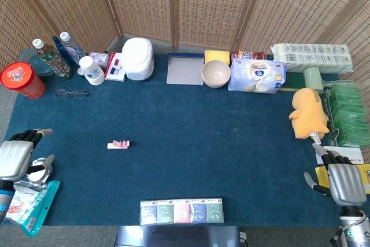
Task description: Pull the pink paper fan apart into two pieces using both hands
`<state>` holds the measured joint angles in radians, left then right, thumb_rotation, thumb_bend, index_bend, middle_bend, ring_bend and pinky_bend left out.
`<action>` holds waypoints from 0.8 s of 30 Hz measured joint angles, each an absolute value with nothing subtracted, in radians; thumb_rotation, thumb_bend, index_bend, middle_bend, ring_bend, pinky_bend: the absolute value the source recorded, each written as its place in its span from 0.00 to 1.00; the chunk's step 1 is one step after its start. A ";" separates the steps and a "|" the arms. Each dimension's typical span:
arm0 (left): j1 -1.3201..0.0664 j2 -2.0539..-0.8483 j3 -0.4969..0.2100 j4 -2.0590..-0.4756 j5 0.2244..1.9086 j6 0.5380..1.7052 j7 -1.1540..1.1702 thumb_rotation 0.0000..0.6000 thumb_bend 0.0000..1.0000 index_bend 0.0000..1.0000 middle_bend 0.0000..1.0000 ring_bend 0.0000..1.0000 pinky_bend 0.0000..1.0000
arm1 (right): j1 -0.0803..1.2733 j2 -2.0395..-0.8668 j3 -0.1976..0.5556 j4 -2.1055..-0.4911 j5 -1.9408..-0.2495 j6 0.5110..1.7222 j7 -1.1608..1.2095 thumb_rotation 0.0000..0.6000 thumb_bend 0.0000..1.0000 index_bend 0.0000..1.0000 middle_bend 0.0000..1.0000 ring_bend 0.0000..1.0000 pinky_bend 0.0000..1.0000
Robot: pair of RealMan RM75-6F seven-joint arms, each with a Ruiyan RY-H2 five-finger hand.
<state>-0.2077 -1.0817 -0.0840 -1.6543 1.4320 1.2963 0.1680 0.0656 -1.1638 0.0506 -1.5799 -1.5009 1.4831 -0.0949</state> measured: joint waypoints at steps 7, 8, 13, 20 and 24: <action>-0.363 -1.122 -0.127 -1.604 1.429 1.137 0.175 0.60 0.27 0.21 0.82 0.89 0.91 | 0.068 -1.167 0.055 -1.591 -1.484 1.471 -0.117 0.75 0.33 0.16 0.34 0.28 0.37; -0.382 -1.131 -0.131 -1.593 1.431 1.119 0.175 0.58 0.27 0.21 0.85 0.91 0.94 | 0.068 -1.167 0.055 -1.592 -1.483 1.470 -0.119 0.75 0.33 0.16 0.34 0.28 0.37; -0.449 -1.174 -0.139 -1.549 1.438 1.053 0.171 0.57 0.27 0.27 0.97 1.00 1.00 | 0.069 -1.171 0.055 -1.594 -1.475 1.464 -0.126 0.74 0.33 0.15 0.34 0.28 0.38; -0.480 -1.193 -0.125 -1.542 1.396 0.993 0.198 0.87 0.32 0.30 0.98 1.00 1.00 | 0.065 -1.174 0.055 -1.586 -1.472 1.467 -0.117 0.74 0.33 0.15 0.34 0.28 0.38; -0.484 -1.209 -0.114 -1.537 1.364 0.983 0.223 1.00 0.34 0.31 0.98 1.00 1.00 | 0.063 -1.176 0.055 -1.580 -1.471 1.468 -0.111 0.74 0.33 0.15 0.34 0.28 0.38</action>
<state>-0.4843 -1.2094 -0.1145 -1.5369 1.3639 0.9829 0.2231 0.0633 -1.1757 0.0555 -1.5800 -1.4706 1.4683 -0.1109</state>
